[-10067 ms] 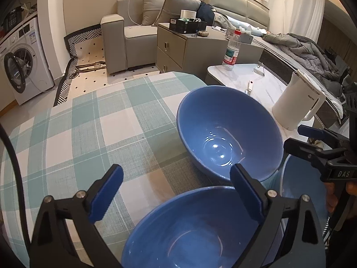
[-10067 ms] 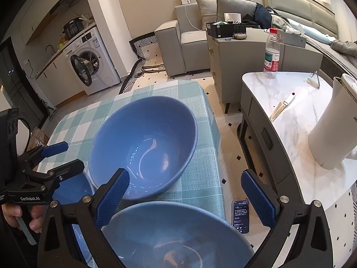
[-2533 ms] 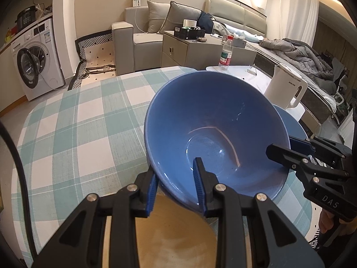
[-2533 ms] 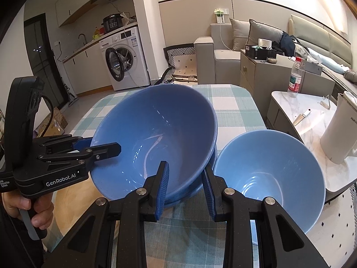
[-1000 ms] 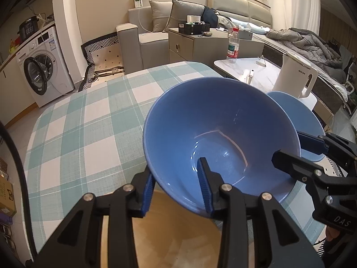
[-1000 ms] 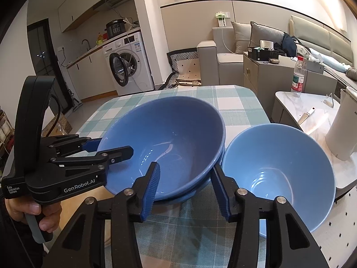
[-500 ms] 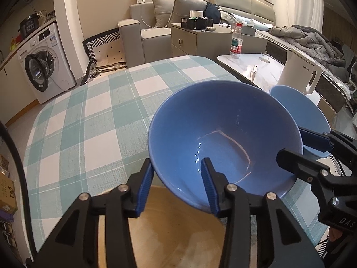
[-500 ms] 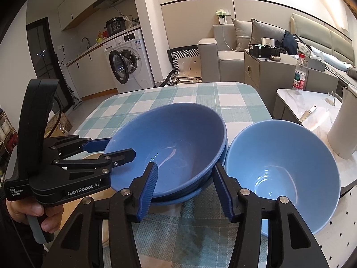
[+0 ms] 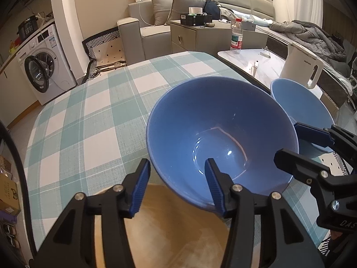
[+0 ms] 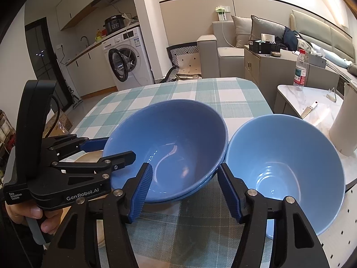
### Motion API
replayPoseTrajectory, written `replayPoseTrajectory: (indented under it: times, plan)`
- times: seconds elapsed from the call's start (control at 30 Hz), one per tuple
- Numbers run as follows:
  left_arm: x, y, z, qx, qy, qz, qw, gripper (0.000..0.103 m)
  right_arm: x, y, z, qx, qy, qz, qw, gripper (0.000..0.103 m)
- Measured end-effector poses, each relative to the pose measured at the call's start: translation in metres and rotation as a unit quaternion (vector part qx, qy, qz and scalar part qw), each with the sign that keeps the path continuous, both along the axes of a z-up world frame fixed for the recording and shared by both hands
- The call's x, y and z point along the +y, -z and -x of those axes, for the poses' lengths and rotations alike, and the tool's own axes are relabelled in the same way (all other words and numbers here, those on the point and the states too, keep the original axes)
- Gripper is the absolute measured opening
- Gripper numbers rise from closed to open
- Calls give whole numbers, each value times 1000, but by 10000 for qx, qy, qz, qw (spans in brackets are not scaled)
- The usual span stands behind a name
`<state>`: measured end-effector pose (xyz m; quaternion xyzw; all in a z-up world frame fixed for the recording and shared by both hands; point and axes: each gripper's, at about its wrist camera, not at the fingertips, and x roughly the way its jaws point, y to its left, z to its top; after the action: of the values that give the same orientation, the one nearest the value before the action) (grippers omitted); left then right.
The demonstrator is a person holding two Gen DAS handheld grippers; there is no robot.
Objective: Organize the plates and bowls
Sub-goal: 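Lower the held blue bowl into the other blue bowl with both tools, then open both tools to release the stacked blue bowls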
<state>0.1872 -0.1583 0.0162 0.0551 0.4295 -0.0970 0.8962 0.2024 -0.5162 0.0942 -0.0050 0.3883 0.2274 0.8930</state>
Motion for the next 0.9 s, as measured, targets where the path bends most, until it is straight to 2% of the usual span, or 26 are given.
replayPoseTrajectory:
  times: [0.23,0.33,0.4,0.43,0.6,0.7,0.77,0.9]
  plan:
    - [6,-2,0,122,-98,139,9998,57,3,-1,4,6,-195,-41,9998,80]
    - [11,-2,2,206,-134,331,9992,58,3,-4,8,-15,-227,-80,9997,85]
    - [13,-2,3,219,-160,411,9988,58,1,-7,9,-106,-151,-31,9998,96]
    - [14,-3,4,212,-173,434,9987,58,-1,-9,10,-172,-83,-34,9998,98]
    - [16,-6,9,189,-217,544,9981,60,-21,-21,11,-274,175,-238,9992,101]
    - [15,-8,12,163,-208,588,9979,68,-32,-27,8,-299,308,-285,9987,101]
    - [14,-12,15,84,-221,639,9977,81,-42,-31,6,-313,412,-349,9981,101]
    - [12,-19,19,-66,-186,727,9972,83,-59,-37,2,-363,553,-387,9971,101]
